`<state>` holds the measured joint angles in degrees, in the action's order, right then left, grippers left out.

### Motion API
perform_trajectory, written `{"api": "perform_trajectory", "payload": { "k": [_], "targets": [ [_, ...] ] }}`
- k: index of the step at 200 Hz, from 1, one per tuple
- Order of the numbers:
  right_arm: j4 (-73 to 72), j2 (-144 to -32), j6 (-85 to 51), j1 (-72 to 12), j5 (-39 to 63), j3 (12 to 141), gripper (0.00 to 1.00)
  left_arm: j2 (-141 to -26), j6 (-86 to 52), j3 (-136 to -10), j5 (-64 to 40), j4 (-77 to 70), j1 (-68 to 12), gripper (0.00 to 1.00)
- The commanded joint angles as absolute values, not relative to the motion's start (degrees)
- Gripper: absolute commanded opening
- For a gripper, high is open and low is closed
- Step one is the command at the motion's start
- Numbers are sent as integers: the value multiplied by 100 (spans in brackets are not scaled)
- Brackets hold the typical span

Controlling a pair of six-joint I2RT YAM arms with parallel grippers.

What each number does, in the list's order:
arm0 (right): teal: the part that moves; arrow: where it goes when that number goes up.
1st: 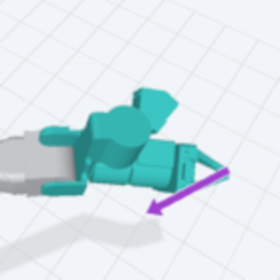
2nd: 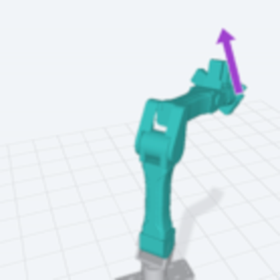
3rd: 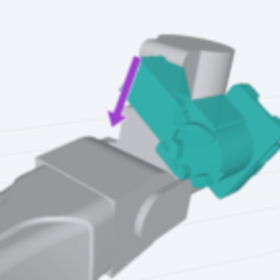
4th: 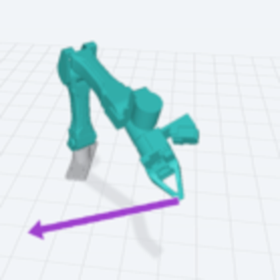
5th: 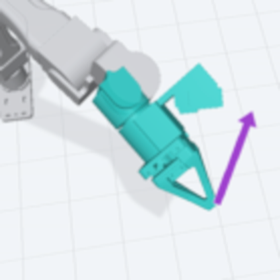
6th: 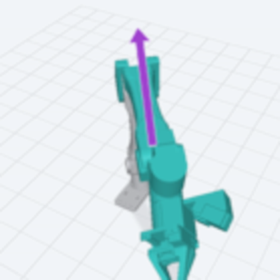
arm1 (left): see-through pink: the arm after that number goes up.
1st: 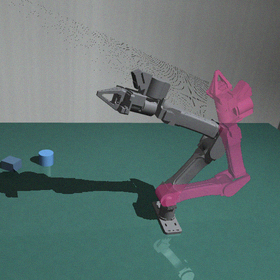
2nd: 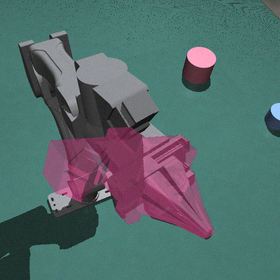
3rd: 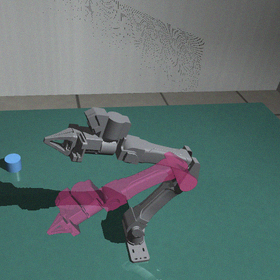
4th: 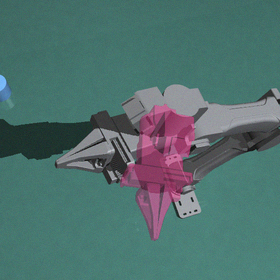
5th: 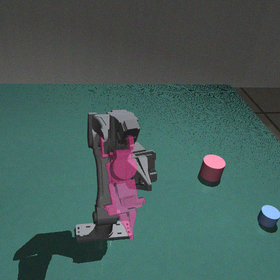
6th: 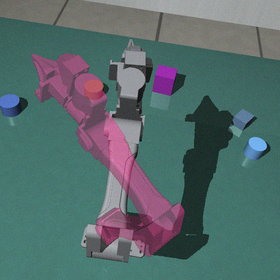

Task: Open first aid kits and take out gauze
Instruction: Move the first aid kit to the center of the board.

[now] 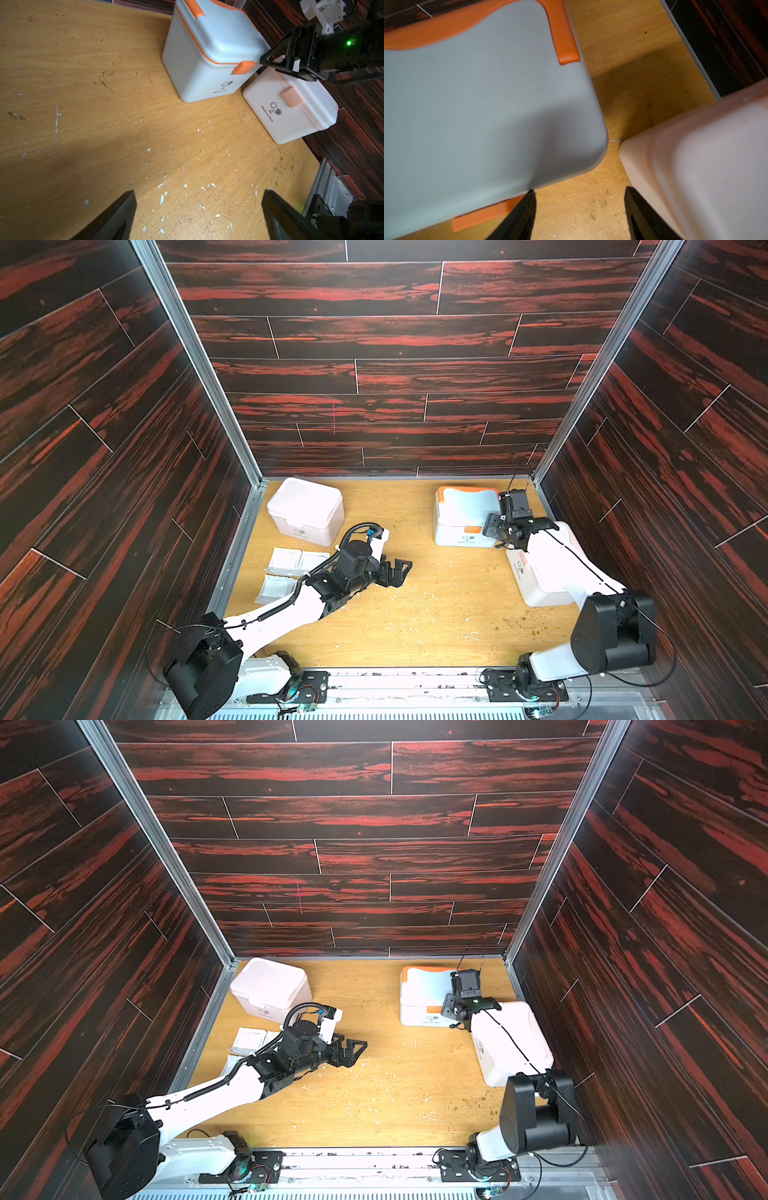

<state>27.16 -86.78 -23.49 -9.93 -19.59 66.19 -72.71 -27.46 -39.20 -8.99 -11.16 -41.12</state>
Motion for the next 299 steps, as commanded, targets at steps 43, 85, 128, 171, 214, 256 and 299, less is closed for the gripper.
{"api": "perform_trajectory", "payload": {
  "k": [43, 85, 128, 171, 214, 256, 299],
  "targets": [
    [2286, -8966, -2592, -883, -1173, 6860, 74, -7179, -2727, -3790, -779, -1257, -4000, 99],
    [1944, -8148, -2667, -1055, -498, 6056, 77, -7067, -2639, -3753, -553, -1200, -3966, 99],
    [1359, -8107, -3057, -1756, -242, 5789, 71, -6881, -2497, -3587, -103, -1277, -3933, 99],
    [538, -8781, -3285, -1855, 198, 6039, 62, -6586, -2373, -3415, 232, -1244, -3905, 98],
    [468, -9301, -3079, -1831, 16, 6504, 61, -6486, -2303, -3357, 398, -1224, -3880, 99],
    [505, -9464, -2900, -1756, -26, 6720, 62, -6504, -2378, -3364, 331, -1263, -3826, 99],
    [706, -9356, -2812, -1650, 420, 6875, 63, -6535, -2395, -3601, 250, -1023, -3700, 99]
  ]
}}
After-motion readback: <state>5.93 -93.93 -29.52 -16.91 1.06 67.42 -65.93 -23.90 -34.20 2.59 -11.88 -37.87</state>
